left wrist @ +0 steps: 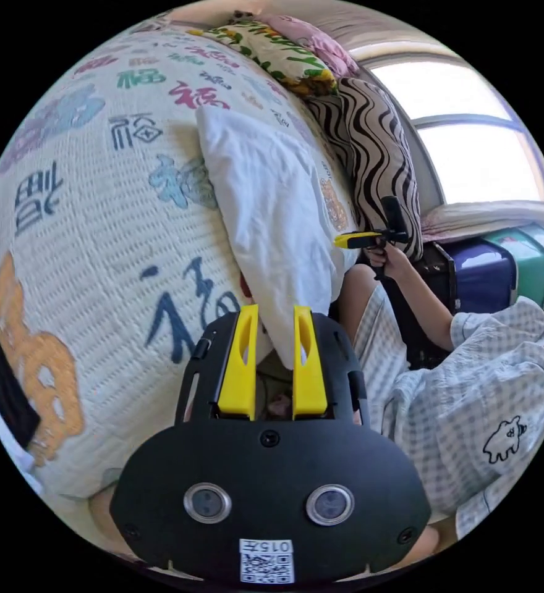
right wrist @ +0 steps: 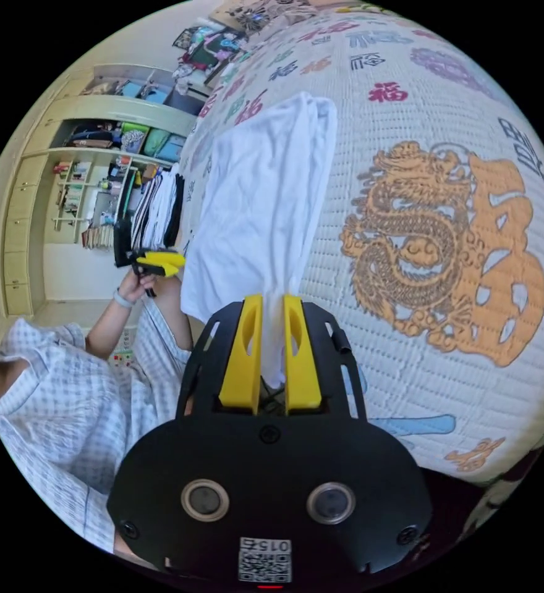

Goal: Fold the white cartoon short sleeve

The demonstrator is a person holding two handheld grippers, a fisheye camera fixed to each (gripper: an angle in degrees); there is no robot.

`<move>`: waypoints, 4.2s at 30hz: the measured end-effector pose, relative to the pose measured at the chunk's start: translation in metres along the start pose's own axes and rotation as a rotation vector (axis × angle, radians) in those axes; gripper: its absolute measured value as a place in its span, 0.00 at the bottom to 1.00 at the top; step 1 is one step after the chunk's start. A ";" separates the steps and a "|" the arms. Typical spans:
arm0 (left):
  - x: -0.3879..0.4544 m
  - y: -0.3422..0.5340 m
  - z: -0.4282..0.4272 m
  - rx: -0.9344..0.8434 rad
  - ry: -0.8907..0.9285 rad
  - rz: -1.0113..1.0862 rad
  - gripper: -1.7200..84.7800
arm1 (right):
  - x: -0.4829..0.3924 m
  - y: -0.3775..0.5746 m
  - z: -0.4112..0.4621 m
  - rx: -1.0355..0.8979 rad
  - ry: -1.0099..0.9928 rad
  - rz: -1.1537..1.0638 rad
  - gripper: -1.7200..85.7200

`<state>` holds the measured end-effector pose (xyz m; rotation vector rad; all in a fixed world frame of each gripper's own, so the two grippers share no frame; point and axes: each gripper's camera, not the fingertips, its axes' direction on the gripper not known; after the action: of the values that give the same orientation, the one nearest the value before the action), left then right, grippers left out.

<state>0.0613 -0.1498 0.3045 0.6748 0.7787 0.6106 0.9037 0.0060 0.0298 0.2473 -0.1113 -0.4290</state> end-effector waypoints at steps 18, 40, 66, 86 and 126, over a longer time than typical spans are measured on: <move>0.006 0.089 -0.069 0.146 -0.102 -0.028 0.11 | 0.013 0.048 -0.037 0.239 -0.013 -0.034 0.07; -0.053 0.025 -0.070 0.241 -0.080 -0.158 0.03 | 0.044 -0.056 -0.010 0.287 -0.035 0.018 0.03; 0.092 0.212 0.036 0.185 -0.088 -0.235 0.06 | 0.022 0.130 0.049 0.146 0.019 0.114 0.04; 0.272 0.087 0.113 0.169 -0.320 0.076 0.15 | 0.058 0.178 0.065 0.265 -0.192 0.060 0.10; 0.185 0.058 0.070 0.193 -0.353 -0.006 0.08 | 0.039 0.165 0.020 0.423 -0.107 -0.041 0.10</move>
<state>0.2071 -0.0039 0.3058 0.9279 0.5121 0.3979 1.0013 0.1307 0.0943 0.6435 -0.3028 -0.4570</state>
